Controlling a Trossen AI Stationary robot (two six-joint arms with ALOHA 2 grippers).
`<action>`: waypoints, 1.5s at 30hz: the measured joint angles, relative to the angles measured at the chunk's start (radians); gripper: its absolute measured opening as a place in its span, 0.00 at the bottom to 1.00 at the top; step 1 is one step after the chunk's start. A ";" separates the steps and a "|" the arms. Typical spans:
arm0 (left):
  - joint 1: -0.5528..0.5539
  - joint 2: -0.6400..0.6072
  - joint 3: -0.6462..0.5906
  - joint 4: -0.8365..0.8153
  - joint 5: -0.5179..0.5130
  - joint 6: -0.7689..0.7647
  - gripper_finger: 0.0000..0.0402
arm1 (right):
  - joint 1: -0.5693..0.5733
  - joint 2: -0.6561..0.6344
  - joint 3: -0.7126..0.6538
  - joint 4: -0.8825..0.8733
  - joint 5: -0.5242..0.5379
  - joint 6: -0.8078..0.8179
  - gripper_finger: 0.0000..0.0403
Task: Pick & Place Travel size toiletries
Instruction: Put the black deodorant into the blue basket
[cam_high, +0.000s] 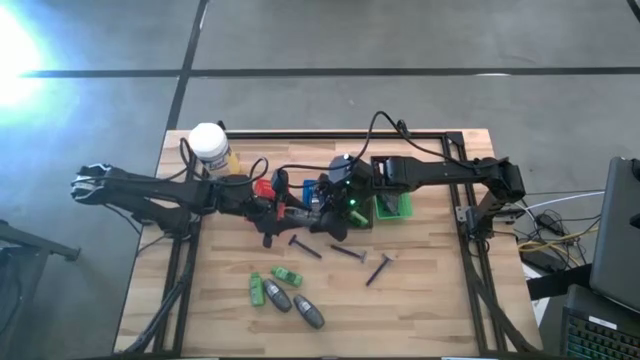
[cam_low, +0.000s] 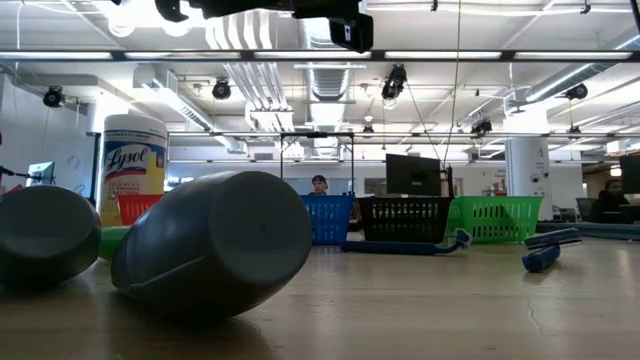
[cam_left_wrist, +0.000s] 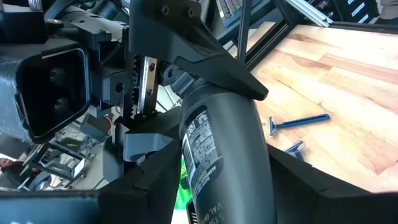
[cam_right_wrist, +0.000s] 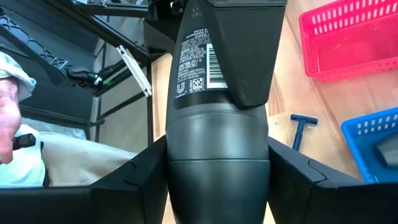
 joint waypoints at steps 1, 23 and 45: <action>0.000 0.000 0.000 -0.001 -0.001 0.001 0.49 | 0.000 0.000 0.000 -0.003 0.000 0.000 0.49; 0.000 0.000 -0.006 -0.006 -0.058 0.016 0.40 | -0.032 -0.002 -0.002 -0.015 0.007 0.031 0.63; 0.035 -0.001 -0.006 -0.065 -0.228 -0.014 0.39 | -0.046 -0.033 0.018 -0.074 0.165 0.016 0.72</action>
